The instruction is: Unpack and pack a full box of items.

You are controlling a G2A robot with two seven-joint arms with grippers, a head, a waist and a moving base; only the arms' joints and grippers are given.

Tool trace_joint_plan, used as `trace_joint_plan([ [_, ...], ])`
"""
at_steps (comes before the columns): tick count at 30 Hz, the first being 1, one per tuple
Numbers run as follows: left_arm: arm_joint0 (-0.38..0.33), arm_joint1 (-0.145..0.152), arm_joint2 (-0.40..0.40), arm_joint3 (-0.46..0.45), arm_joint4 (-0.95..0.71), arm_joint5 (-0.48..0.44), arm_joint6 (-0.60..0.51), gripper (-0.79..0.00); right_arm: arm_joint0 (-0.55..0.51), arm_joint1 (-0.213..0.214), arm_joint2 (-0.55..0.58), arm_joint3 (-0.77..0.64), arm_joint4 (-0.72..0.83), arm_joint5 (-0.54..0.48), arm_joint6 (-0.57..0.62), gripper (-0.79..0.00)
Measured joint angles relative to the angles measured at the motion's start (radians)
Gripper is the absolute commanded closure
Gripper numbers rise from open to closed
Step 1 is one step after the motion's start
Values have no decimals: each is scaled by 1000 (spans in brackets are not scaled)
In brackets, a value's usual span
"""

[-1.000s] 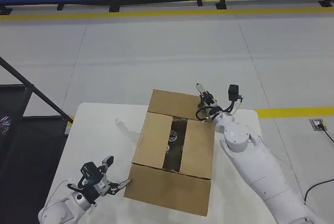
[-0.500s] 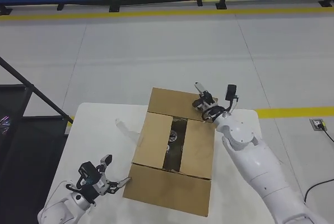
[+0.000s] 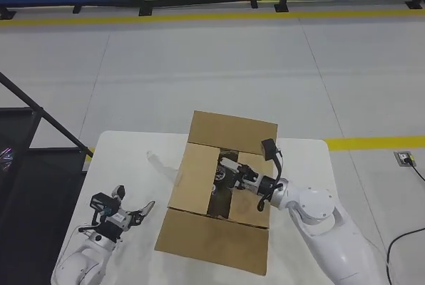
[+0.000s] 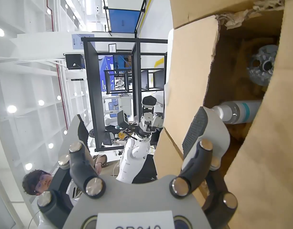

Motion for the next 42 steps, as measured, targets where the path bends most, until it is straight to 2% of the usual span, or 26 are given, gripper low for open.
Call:
trace_joint_plan([
  [6, -91, -19, 97, 87, 9, 20, 14, -785, -41, 5, 12, -28, -26, 14, -31, -785],
  [12, -117, -23, 134, 118, 44, -15, 51, -785, -32, 1, 6, -1, -15, 17, -38, -785],
  [32, -73, -21, 175, 78, 138, -83, 136, -785, 101, -25, -84, 157, -24, 42, 17, -785],
  [38, -49, -18, 157, 57, 137, -68, 152, -785, 147, -39, -118, 238, -25, 10, 31, -785],
  [42, -22, -15, 126, 30, 103, -51, 152, -785, 180, -52, -137, 304, 41, -16, 84, -785],
])
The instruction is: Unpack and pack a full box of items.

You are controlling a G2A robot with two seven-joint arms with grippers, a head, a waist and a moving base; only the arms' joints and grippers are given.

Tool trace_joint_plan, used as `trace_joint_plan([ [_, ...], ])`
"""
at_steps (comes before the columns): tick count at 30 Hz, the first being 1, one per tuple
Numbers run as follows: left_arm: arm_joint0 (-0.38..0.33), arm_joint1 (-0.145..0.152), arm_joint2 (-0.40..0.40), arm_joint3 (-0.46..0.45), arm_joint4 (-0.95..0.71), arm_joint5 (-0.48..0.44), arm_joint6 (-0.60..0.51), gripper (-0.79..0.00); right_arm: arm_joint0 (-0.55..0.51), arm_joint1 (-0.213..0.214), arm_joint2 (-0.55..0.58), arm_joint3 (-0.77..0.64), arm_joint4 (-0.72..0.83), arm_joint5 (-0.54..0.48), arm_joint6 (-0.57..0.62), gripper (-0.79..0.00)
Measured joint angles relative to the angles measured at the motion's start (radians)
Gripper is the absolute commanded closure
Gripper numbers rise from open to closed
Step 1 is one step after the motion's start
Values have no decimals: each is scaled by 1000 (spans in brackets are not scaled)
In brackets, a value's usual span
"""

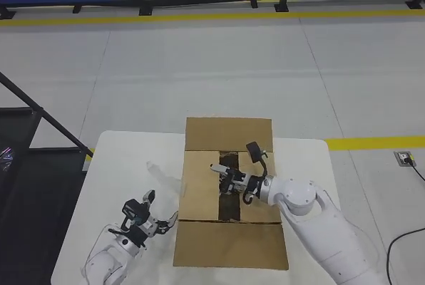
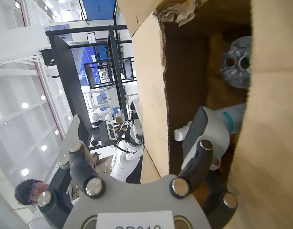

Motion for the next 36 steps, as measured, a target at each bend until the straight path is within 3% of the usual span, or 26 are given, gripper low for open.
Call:
trace_joint_plan([
  [12, 137, 17, -74, -172, 77, 31, 21, -785, 65, -25, 7, 110, 226, -77, 197, -785],
  [20, 203, 21, -75, -295, 133, 38, 18, -785, 30, -33, -3, -3, 242, -91, 136, -785],
  [26, 190, 15, -43, -334, 138, 69, -24, -785, -24, -40, -21, -125, 222, -134, 40, -785],
  [36, 116, -6, -3, -320, 50, 184, -95, -785, -35, -54, -49, -149, 300, -131, 106, -785],
])
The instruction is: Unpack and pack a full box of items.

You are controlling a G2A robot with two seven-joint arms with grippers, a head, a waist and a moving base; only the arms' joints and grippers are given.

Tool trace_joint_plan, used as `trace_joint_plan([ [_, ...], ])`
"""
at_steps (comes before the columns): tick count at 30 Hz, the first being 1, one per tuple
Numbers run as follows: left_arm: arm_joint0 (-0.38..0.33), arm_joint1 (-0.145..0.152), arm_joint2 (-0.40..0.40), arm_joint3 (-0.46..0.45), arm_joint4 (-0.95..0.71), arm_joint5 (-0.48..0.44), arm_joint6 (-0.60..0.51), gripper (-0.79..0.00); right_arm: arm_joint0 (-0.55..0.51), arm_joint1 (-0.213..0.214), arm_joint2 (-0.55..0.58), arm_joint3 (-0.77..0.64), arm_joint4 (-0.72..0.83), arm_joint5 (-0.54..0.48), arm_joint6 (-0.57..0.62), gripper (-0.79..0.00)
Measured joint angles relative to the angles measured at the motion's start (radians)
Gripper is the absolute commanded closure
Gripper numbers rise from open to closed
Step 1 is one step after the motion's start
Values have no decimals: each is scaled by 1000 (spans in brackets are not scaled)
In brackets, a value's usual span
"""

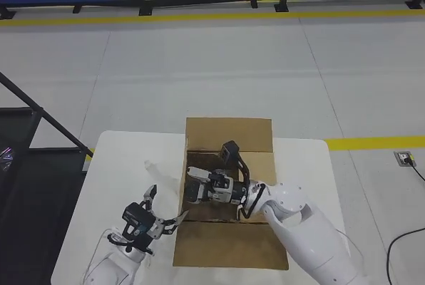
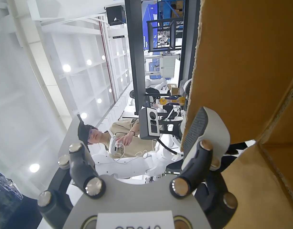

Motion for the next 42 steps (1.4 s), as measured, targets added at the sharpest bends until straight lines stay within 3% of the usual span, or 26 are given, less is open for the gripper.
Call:
trace_joint_plan([
  [8, 31, -1, -28, -5, -5, 39, 13, -785, -31, 8, 43, -33, -14, -50, 0, -785],
  [14, 69, 0, -79, -10, -30, 69, 27, -785, -152, 44, 183, -169, -22, -106, 27, -785],
  [22, 94, 2, -160, 28, -87, 75, 29, -785, -307, 84, 357, -287, -32, -108, 59, -785],
  [30, 88, 1, -200, 90, -126, 66, 22, -785, -334, 97, 415, -292, -8, -101, 77, -785],
  [42, 55, -4, -180, 149, -124, 49, -18, -785, -378, 110, 469, -332, -6, -136, 32, -785],
])
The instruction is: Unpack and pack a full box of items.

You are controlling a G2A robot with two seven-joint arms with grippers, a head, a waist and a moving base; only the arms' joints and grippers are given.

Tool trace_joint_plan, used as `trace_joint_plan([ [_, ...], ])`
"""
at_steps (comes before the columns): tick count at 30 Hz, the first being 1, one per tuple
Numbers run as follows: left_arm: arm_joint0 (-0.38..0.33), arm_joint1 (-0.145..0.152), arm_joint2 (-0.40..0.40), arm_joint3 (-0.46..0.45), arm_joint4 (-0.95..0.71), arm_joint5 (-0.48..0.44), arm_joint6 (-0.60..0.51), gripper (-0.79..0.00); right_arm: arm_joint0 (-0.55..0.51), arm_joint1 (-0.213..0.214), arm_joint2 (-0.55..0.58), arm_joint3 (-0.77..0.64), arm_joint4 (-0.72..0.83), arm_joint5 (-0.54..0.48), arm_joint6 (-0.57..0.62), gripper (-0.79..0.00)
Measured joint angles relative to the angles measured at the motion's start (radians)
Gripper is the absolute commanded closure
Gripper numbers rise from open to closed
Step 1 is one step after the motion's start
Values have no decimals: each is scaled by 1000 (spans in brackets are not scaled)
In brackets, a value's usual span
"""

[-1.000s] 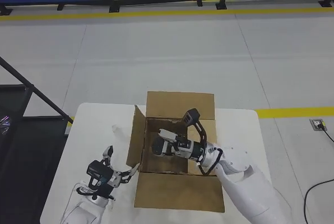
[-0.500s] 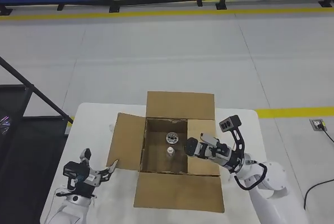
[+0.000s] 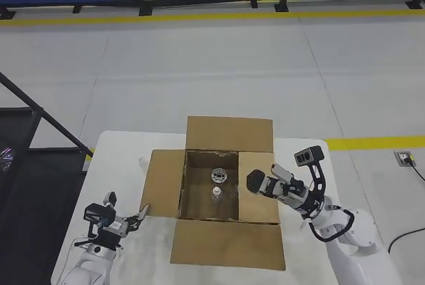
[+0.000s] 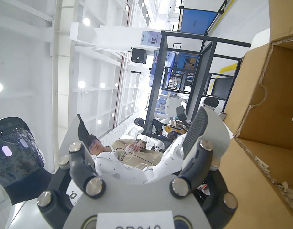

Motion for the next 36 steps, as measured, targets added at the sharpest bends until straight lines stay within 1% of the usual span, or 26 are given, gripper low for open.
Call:
trace_joint_plan([
  [4, -1, -1, -4, -5, -10, -1, -28, -785, -32, 4, 30, -18, 32, -20, -4, -785],
  [8, 31, -1, -26, -70, -23, 0, -27, -785, -50, 9, 46, -27, 40, -21, 3, -785],
  [11, 71, 3, -62, -151, -52, -49, -16, -785, -55, 12, 55, -29, 45, -16, 8, -785],
  [12, 90, 5, -81, -191, -44, -56, -16, -785, -58, 14, 61, -29, 48, -16, 12, -785],
  [18, 176, 9, -139, -408, -2, -61, -20, -785, -74, 23, 103, -24, 71, -20, 37, -785],
  [20, 189, 9, -144, -464, 5, -72, -25, -785, -80, 26, 123, -20, 80, -29, 40, -785],
  [22, 187, 10, -135, -517, 10, -102, -49, -785, -91, 29, 153, -17, 72, -56, 23, -785],
  [25, 140, 10, -85, -554, 23, -133, -118, -785, -123, 33, 197, -21, 44, -107, -25, -785],
  [26, 116, 10, -61, -554, 30, -141, -144, -785, -134, 35, 211, -22, 44, -118, -32, -785],
  [28, 44, 7, 5, -531, 36, -160, -207, -785, -160, 39, 248, -20, 47, -142, -43, -785],
  [29, 9, 5, 36, -513, 26, -171, -235, -785, -172, 40, 266, -18, 48, -153, -50, -785],
  [30, -42, 2, 75, -487, 17, -172, -269, -785, -188, 42, 290, -15, 56, -173, -60, -785],
  [32, -118, -6, 144, -443, 28, -147, -311, -785, -214, 44, 323, -10, 81, -204, -63, -785],
  [33, -167, -13, 192, -411, 22, -144, -334, -785, -232, 45, 345, -6, 98, -225, -61, -785],
  [36, -271, -30, 299, -331, -45, -141, -385, -785, -275, 48, 393, 1, 122, -253, -64, -785],
])
